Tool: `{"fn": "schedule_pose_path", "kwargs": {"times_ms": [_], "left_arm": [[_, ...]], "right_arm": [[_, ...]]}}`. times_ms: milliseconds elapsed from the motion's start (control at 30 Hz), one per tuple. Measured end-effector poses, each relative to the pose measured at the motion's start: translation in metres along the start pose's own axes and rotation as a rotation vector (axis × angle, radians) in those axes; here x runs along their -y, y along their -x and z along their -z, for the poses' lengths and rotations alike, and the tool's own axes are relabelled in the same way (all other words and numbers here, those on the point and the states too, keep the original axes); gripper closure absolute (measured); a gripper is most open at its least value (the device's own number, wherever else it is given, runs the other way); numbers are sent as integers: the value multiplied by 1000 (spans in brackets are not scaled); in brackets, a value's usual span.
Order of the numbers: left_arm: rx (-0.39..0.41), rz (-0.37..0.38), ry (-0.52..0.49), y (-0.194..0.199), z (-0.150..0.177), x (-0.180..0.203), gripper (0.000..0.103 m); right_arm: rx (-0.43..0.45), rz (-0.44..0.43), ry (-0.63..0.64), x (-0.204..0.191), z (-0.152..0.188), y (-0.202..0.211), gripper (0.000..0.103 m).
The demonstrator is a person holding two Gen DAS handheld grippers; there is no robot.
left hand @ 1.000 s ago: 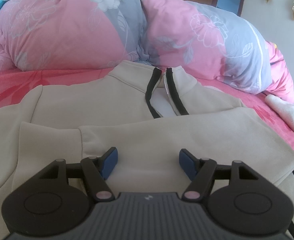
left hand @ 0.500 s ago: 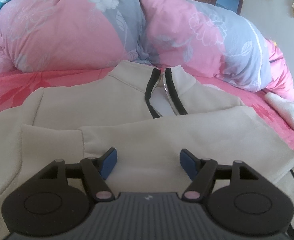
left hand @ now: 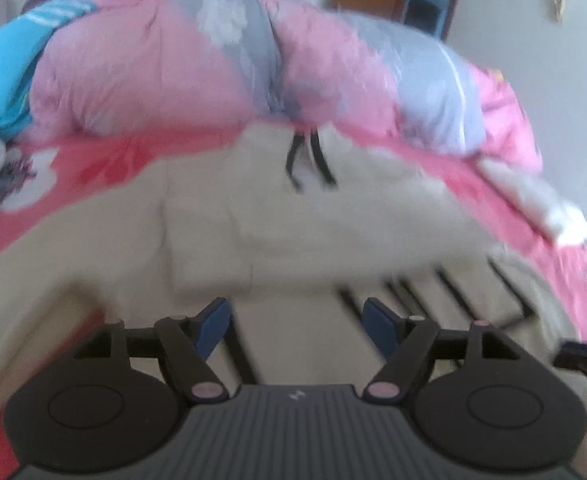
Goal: Fold clothes
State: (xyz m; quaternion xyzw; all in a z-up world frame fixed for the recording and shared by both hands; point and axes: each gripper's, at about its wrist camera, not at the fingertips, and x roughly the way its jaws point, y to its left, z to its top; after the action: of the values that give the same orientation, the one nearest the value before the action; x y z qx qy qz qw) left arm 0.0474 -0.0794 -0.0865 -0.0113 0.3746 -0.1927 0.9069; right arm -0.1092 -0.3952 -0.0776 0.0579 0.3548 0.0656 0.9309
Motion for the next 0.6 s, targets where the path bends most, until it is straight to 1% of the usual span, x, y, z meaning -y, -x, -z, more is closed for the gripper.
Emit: {"fn": "schedule_pose_path", "kwargs": {"times_ms": [100, 167, 233, 300, 367, 433, 467, 600], "left_arm": [[-34, 3, -68, 7, 35, 2, 28], [-39, -16, -109, 10, 55, 2, 28], [-21, -26, -117, 16, 69, 1, 28], [5, -31, -109, 24, 77, 0, 28], [19, -42, -96, 30, 81, 2, 28], [29, -55, -82, 35, 83, 3, 28], [33, -61, -73, 38, 84, 3, 28], [63, -75, -31, 54, 88, -1, 28]], "right_arm": [[-76, 26, 51, 1, 16, -6, 76], [-93, 28, 31, 5, 20, 9, 76], [-101, 62, 19, 5, 19, 16, 75], [-76, 64, -5, 8, 18, 26, 75], [-18, 7, -20, 9, 4, 23, 75], [35, -46, -4, -4, -8, 23, 73], [54, -75, 26, -17, -18, 16, 73], [50, -160, 162, -72, -45, -20, 72]]}}
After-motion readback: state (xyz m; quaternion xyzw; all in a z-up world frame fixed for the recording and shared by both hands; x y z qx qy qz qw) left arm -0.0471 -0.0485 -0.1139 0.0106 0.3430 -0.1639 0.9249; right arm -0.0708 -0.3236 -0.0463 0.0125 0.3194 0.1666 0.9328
